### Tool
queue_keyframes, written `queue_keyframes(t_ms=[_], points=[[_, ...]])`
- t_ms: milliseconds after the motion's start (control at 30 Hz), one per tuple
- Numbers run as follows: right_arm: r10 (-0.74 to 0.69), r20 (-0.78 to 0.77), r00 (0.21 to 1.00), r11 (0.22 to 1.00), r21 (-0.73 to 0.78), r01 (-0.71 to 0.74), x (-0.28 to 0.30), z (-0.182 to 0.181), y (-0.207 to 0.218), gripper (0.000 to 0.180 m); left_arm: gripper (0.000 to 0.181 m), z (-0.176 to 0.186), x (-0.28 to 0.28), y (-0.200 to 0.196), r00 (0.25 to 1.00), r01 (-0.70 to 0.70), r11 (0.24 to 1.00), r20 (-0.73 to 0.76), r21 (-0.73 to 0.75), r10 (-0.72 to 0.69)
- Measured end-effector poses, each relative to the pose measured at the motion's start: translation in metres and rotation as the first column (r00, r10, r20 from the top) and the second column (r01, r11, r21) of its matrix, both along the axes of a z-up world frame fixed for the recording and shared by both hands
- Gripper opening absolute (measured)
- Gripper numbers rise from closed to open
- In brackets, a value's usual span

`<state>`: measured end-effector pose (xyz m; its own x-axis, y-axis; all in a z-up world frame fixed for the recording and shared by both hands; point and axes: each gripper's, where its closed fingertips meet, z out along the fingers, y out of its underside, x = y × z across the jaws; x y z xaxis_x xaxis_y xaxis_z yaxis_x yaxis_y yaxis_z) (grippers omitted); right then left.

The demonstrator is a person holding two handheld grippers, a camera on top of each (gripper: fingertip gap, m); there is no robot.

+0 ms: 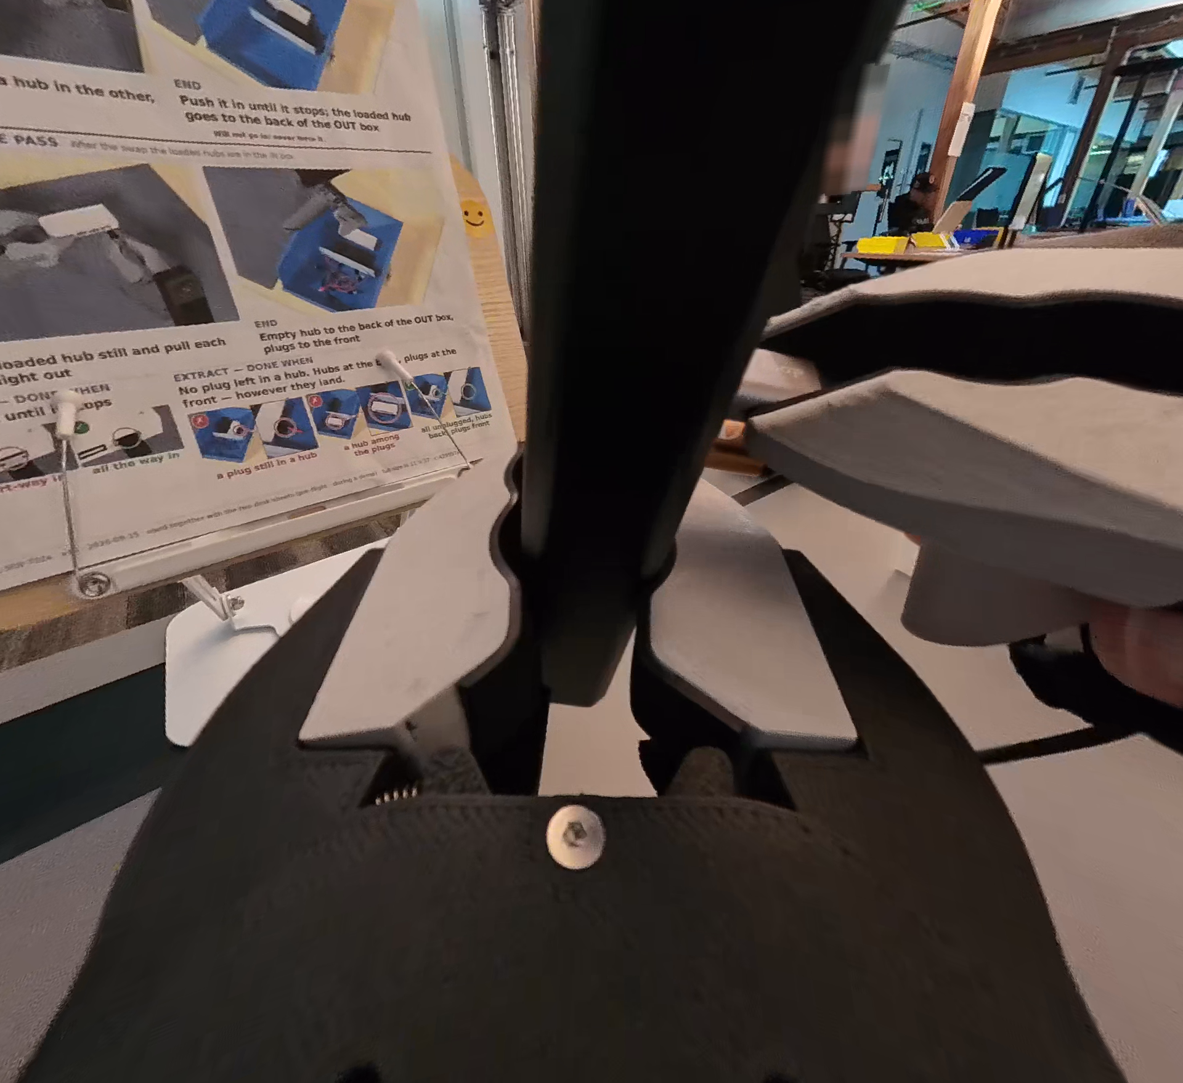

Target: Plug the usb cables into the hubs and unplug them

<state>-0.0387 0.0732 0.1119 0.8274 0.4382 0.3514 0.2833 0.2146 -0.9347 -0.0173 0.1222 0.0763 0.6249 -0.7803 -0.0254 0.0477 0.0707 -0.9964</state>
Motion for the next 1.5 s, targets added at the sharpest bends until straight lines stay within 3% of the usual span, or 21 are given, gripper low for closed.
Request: queue_keyframes(t_ms=[200,333,500,1167,1233,1333,1500], points=[[0.015,0.047,0.999,1.000,0.002,-0.015,-0.002,0.000,-0.002,0.018,0.031,0.001,-0.002,-0.001,0.999,0.010,1.000,-0.031,0.027,-0.009],[0.074,-0.006,0.997,0.996,-0.055,-0.074,0.003,0.000,-0.004,0.018,0.031,0.001,0.002,-0.003,0.999,0.019,1.000,-0.047,0.019,-0.018],[-0.014,0.048,0.999,1.000,-0.024,0.015,0.000,-0.003,0.000,0.018,0.031,-0.001,-0.005,0.003,0.995,-0.027,0.999,-0.093,0.042,0.030],[-0.011,0.045,0.999,0.994,-0.104,0.016,0.007,-0.010,0.003,0.018,0.031,-0.009,0.000,0.005,0.989,-0.024,0.999,-0.147,0.028,0.028],[0.019,0.032,0.999,0.991,-0.136,-0.015,0.009,-0.012,0.002,0.018,0.030,-0.011,-0.009,0.013,0.988,-0.072,0.997,-0.138,-0.004,0.071],[0.050,-0.070,0.996,0.992,-0.109,-0.057,0.023,0.009,-0.014,0.018,0.029,-0.009,-0.041,0.031,0.999,-0.052,0.992,-0.008,-0.115,0.052],[0.117,-0.220,0.969,0.989,-0.060,-0.133,0.053,0.040,-0.039,0.018,0.032,0.009,-0.071,0.032,0.997,-0.072,0.996,0.023,-0.061,0.073]])
